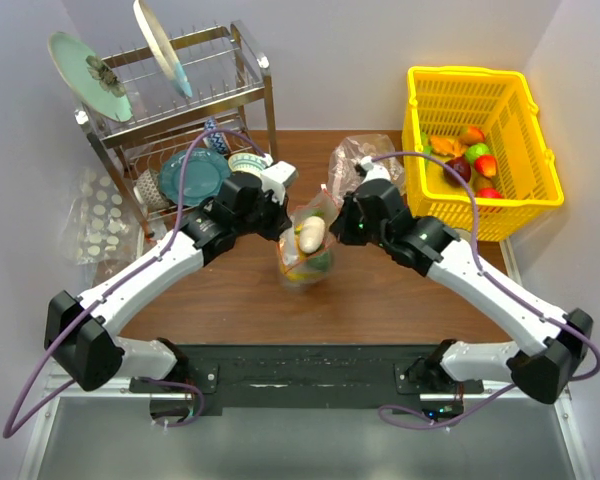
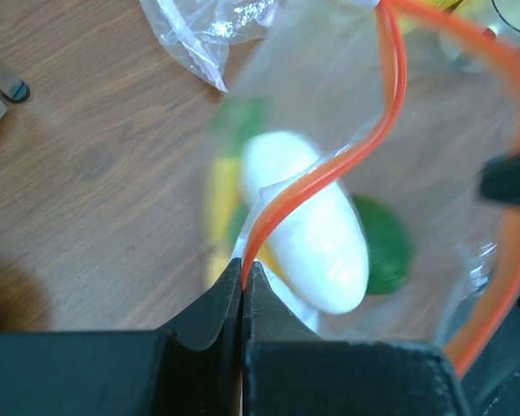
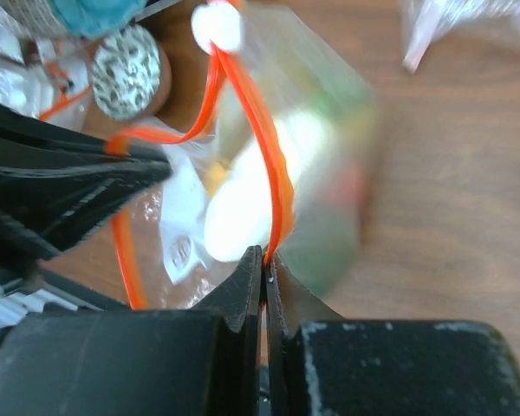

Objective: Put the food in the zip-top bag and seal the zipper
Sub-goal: Adjust the zipper food storage bag at the center of the board.

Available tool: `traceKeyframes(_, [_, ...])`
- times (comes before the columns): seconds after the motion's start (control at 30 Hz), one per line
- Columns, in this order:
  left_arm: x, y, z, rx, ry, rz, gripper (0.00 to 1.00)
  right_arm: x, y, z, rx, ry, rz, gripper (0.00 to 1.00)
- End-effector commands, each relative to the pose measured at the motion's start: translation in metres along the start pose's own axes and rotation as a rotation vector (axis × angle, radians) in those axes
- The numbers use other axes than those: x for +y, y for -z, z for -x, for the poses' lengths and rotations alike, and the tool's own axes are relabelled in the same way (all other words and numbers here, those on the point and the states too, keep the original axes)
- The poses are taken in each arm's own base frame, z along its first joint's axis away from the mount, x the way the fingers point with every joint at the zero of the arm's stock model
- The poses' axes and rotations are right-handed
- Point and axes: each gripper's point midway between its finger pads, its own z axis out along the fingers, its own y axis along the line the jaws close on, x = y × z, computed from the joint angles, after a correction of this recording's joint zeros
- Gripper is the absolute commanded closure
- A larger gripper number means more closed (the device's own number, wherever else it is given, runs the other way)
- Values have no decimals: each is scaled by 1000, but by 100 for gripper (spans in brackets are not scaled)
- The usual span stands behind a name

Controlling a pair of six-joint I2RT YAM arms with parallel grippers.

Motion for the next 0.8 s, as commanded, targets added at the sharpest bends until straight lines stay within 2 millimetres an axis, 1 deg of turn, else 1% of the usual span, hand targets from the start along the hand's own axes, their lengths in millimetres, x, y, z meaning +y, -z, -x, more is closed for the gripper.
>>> traceKeyframes(0.0, [-8,5,27,-34,2,-34,100,-19,18,19,-60,83,-98,100])
traceKeyframes(0.03, [-12,11,38,-40,5,-42,100,-19,15,16,-48,88,-101,100])
traceKeyframes(0.13, [-16,26,60,-86,-6,-43,100,-22,9,7,-18,95,-108,100])
traceKeyframes(0.2, [-13,34,69,-120,-18,-15,100,-23,4,0,0,98,-106,100])
traceKeyframes(0.27, [-5,36,71,-126,-28,25,100,-23,1,-3,10,99,-103,100])
traceKeyframes(0.33, [0,33,66,-114,-31,48,100,-20,0,-2,4,96,-88,100])
traceKeyframes(0.37, [2,32,65,-112,-30,55,100,-20,0,-2,4,96,-88,87])
traceKeyframes(0.4, [1,31,64,-117,-32,51,100,-19,-1,-1,2,95,-86,77])
traceKeyframes(0.43, [3,26,57,-104,-31,56,100,-19,-2,-1,3,96,-87,65])
traceKeyframes(0.5, [5,20,52,-100,-32,58,100,-19,-1,2,-7,96,-86,47])
traceKeyframes(0.53, [7,15,43,-78,-34,61,100,-19,0,4,-13,101,-88,46])
traceKeyframes(0.6, [11,8,33,-52,-33,73,100,-19,3,7,-15,110,-98,45])
traceKeyframes(0.67, [14,2,23,-25,-32,77,100,-20,8,17,-44,120,-112,44])
traceKeyframes(0.7, [13,1,20,-18,-30,73,100,-24,10,19,-45,125,-133,44])
traceKeyframes(0.73, [14,1,18,-17,-30,73,100,-23,16,28,-67,133,-138,44])
traceKeyframes(0.77, [13,1,19,-22,-29,71,100,-31,19,32,-79,140,-179,44])
